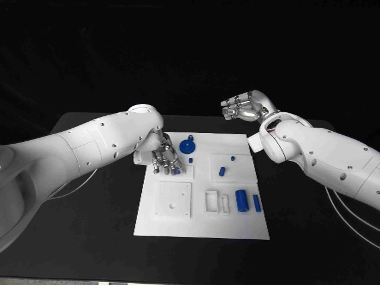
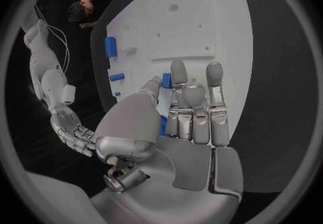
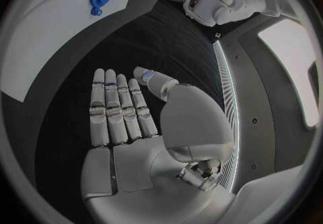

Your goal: Assemble the parts on the task board

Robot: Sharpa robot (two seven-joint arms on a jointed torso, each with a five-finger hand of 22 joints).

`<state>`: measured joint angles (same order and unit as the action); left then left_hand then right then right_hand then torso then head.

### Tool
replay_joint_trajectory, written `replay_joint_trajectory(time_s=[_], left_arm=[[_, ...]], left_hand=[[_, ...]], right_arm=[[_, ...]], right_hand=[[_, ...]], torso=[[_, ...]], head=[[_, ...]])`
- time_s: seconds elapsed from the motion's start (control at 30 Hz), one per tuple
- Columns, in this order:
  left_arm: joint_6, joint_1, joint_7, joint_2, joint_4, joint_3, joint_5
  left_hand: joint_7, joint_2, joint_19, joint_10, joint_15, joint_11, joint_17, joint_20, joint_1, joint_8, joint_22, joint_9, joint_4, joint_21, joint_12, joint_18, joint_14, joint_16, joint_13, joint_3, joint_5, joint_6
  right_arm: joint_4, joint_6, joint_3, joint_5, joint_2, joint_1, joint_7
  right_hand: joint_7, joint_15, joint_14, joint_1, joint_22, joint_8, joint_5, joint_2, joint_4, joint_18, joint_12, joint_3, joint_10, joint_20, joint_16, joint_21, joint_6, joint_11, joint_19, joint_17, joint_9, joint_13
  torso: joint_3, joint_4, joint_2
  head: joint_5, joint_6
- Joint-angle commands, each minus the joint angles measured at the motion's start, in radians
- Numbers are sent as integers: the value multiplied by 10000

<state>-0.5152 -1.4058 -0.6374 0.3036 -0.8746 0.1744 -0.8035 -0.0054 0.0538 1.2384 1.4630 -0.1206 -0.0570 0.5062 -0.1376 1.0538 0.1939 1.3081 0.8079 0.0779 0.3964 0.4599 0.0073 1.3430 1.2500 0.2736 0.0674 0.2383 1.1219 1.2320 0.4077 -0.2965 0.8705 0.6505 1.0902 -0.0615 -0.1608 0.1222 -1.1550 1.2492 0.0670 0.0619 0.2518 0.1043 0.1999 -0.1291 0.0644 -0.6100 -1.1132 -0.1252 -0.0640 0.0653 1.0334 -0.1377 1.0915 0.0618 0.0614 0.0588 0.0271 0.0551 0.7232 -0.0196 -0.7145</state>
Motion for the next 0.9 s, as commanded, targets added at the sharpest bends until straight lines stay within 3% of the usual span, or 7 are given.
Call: replay_joint_trajectory(time_s=[0.03, 0.3, 0.47, 0.57, 0.6, 0.73, 0.9], left_arm=[[121, 1, -19, 7, -24, -4, 112], [141, -2, -16, 65, -76, -7, 164], [163, -4, -21, 92, -123, -10, 238], [177, -5, -23, 110, -161, -12, 264], [180, -5, -24, 119, -174, -13, 271], [185, -7, -34, 155, -227, -17, 286], [211, -19, -78, 253, -358, -26, 294]], left_hand=[[63, -72, 54, -34, 21, -36, -19, 7, -54, 61, 191, -21, 29, -41, 44, -70, 46, -30, -1, -144, -402, 12], [220, -250, 63, -77, 70, 33, -43, 41, -135, -303, 193, -660, 140, -85, 42, -53, 24, -48, -4, -410, -1086, -153], [411, -335, 73, -88, 134, 118, -51, 106, -152, -800, 193, -2046, 229, -110, 47, 12, 18, -36, -6, -360, -1231, -319], [415, -341, 73, -87, 135, 120, -51, 108, -152, -806, 194, -2128, 232, -112, 49, 15, 16, -35, -5, -358, -1226, -311], [422, -381, 83, -86, 136, 121, -67, 117, -150, -581, 198, -2834, 225, -116, 51, 25, 12, -32, -11, -343, -1255, -289], [423, -499, 86, -92, 139, 116, -71, 117, -168, -420, 195, -3022, 235, -122, 54, 28, 19, -22, -13, -341, -1392, -339], [430, -979, 87, -104, 134, 115, -75, 104, -370, -348, 194, -3115, 550, -131, 44, 25, 4, -33, -16, -207, -1892, -386]], right_arm=[[5, -116, -1, 78, -9, -4, -52], [2, -119, -1, 78, -1, -5, -45], [2, -122, -1, 78, 6, -6, -42], [-1, -122, -1, 78, 8, -7, -40], [-2, -121, -1, 78, 8, -7, -40], [0, -123, -1, 78, 13, -8, -38], [6, -122, -1, 78, 35, -14, -31]], right_hand=[[-7, 24, 73, -16, -16, 2, 58, 114, 12, -117, -33, 34, 80, -5, 35, 26, -48, -1, -56, -15, 7, -15], [-7, 24, 73, -16, -16, 2, 58, 114, 12, -117, -33, 34, 80, -5, 35, 26, -48, -1, -56, -15, 7, -15], [-7, 24, 73, -16, -16, 2, 58, 114, 12, -117, -33, 34, 80, -5, 35, 26, -48, -1, -56, -15, 7, -15], [-7, 24, 73, -16, -16, 2, 58, 114, 12, -117, -33, 34, 80, -5, 35, 26, -48, -1, -56, -15, 7, -15], [-7, 24, 73, -16, -16, 2, 58, 114, 12, -117, -33, 34, 80, -5, 35, 26, -48, -1, -56, -15, 7, -15], [-7, 25, 74, -16, -16, 2, 58, 114, 12, -117, -33, 37, 81, -6, 35, 26, -49, -1, -57, -15, 8, -15], [-15, 34, 95, -26, -16, 2, 58, 130, 12, -119, -34, 65, 103, -14, 36, 25, -77, -11, -73, -15, 7, -15]], torso=[[2, 4, -2], [2, 4, -6], [4, 3, -3], [3, -1, -3], [3, -1, -3], [-1, 4, -3], [2, 11, -8]], head=[[4, -2], [18, 15], [21, 18], [27, 26], [27, 26], [20, 31], [2, 55]])
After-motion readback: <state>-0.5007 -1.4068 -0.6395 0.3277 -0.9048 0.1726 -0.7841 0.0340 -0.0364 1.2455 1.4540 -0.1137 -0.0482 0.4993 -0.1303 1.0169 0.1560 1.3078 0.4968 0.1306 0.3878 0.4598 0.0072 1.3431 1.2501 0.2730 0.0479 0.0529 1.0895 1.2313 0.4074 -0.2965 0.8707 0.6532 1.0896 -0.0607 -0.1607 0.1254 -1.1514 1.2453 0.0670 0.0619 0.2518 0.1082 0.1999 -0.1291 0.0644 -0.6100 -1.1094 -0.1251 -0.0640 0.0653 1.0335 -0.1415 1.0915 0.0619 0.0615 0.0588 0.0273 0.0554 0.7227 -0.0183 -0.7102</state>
